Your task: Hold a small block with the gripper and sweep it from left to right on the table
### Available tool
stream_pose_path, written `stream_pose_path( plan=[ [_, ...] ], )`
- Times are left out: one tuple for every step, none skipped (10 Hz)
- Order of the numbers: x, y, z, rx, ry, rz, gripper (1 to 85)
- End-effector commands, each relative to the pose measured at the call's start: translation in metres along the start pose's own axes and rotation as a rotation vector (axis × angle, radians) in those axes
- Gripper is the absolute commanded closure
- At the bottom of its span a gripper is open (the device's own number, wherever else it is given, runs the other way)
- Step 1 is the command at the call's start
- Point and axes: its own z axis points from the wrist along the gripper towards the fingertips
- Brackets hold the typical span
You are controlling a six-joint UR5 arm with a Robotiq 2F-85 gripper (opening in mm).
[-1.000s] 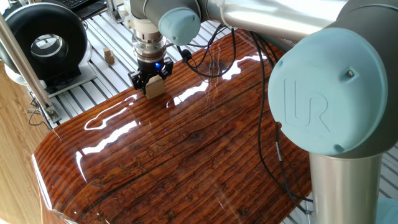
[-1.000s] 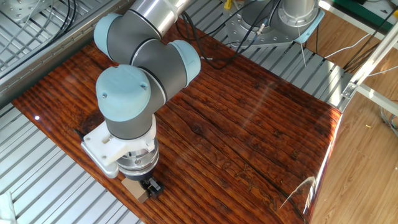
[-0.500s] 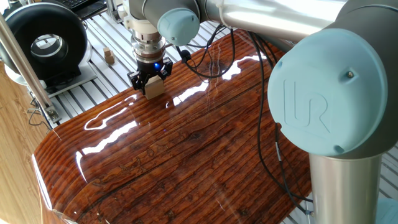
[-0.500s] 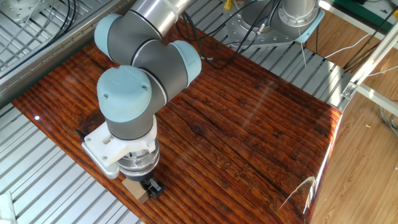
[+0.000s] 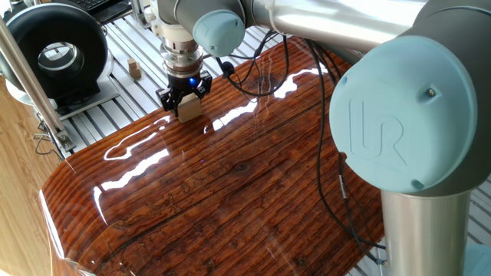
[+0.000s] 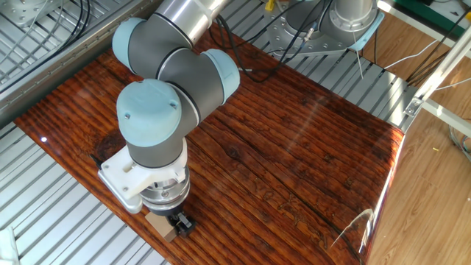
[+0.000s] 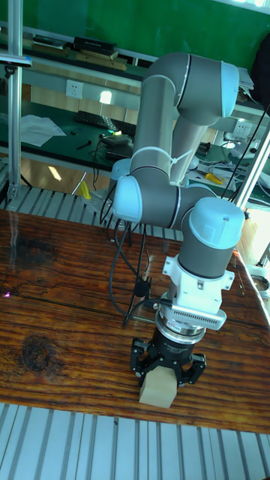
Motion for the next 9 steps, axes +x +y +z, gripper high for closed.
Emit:
stream_pose_path(
  plan=[
    [-0.0006,0.0039,-0.0013,-0.012,0.001,0.012,84.7],
    [-0.0006,0.0042,-0.0013,-0.012,0.001,0.012,84.7],
    [-0.0007,0.0046,-0.0014,-0.012,0.001,0.012,84.7],
    [-0.0009,0.0054,-0.0016,-0.012,0.001,0.014,84.7],
    [-0.0006,0.0058,-0.0018,-0.011,0.003,0.015,84.7],
    [-0.0005,0.0067,-0.0018,-0.013,0.003,0.015,84.7],
    [-0.0004,0.0071,-0.0018,-0.013,0.003,0.017,84.7],
    [-0.0003,0.0078,-0.0015,-0.014,0.003,0.017,84.7],
    [-0.0003,0.0082,-0.0012,-0.014,0.003,0.017,84.7]
  ],
)
